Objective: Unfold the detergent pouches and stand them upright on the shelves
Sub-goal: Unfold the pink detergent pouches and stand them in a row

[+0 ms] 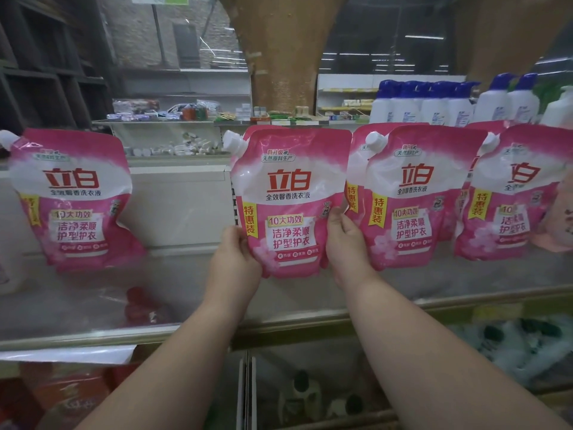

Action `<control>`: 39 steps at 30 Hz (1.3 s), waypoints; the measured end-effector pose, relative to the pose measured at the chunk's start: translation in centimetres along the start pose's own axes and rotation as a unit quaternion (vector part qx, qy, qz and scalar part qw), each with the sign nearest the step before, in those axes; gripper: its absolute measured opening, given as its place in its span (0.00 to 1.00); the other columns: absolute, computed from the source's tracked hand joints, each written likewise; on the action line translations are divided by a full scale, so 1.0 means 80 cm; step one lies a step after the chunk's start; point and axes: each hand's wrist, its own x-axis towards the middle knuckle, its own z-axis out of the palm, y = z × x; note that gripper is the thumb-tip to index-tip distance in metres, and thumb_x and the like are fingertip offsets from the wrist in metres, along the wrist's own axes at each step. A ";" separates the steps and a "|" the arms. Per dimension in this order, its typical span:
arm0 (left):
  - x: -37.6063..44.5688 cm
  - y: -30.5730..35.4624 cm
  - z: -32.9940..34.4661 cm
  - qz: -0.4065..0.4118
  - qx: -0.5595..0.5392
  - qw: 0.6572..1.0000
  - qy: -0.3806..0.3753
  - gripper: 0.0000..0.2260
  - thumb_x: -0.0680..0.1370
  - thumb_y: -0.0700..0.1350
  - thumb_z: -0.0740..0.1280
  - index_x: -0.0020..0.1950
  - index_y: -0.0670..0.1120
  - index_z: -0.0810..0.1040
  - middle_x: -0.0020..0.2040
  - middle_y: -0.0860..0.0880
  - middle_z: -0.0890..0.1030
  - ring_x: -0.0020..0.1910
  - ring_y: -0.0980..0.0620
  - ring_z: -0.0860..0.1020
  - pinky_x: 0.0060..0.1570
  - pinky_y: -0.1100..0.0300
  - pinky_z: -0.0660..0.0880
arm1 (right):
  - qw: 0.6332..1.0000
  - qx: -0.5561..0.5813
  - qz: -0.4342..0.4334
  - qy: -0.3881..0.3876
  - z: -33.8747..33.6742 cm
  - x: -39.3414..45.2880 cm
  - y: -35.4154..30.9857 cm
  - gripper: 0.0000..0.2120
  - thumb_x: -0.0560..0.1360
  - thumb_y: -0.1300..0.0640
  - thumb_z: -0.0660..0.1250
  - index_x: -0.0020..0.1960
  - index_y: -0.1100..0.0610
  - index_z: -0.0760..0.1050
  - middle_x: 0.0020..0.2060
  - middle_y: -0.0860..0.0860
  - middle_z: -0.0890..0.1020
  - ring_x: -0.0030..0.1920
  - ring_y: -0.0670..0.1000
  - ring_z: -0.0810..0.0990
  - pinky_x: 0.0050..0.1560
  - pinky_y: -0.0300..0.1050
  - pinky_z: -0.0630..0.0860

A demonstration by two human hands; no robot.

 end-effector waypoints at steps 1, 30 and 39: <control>-0.001 -0.002 0.000 -0.002 0.003 1.000 0.002 0.03 0.85 0.47 0.65 0.57 0.52 0.73 0.51 0.56 0.82 0.48 0.56 0.81 0.36 0.63 0.78 | 1.000 -0.002 -0.002 -0.002 0.000 0.000 0.001 0.18 0.85 0.37 0.58 0.61 0.44 0.81 0.49 0.48 0.90 0.49 0.53 0.90 0.54 0.63 0.86; 0.026 -0.020 -0.027 -0.106 0.064 0.991 -0.055 0.06 0.82 0.40 0.65 0.50 0.49 0.79 0.46 0.49 0.85 0.46 0.49 0.83 0.37 0.58 0.74 | 0.999 -0.015 0.025 0.029 0.003 -0.026 -0.008 0.15 0.87 0.43 0.60 0.62 0.49 0.82 0.51 0.49 0.90 0.54 0.53 0.88 0.59 0.58 0.83; 0.005 0.000 -0.038 -0.115 0.009 0.993 -0.032 0.10 0.84 0.54 0.63 0.61 0.50 0.72 0.52 0.52 0.79 0.47 0.53 0.78 0.37 0.58 0.71 | 0.987 -0.123 0.009 0.101 -0.009 -0.070 -0.020 0.13 0.86 0.47 0.63 0.67 0.47 0.81 0.43 0.34 0.77 0.52 0.46 0.78 0.56 0.43 0.72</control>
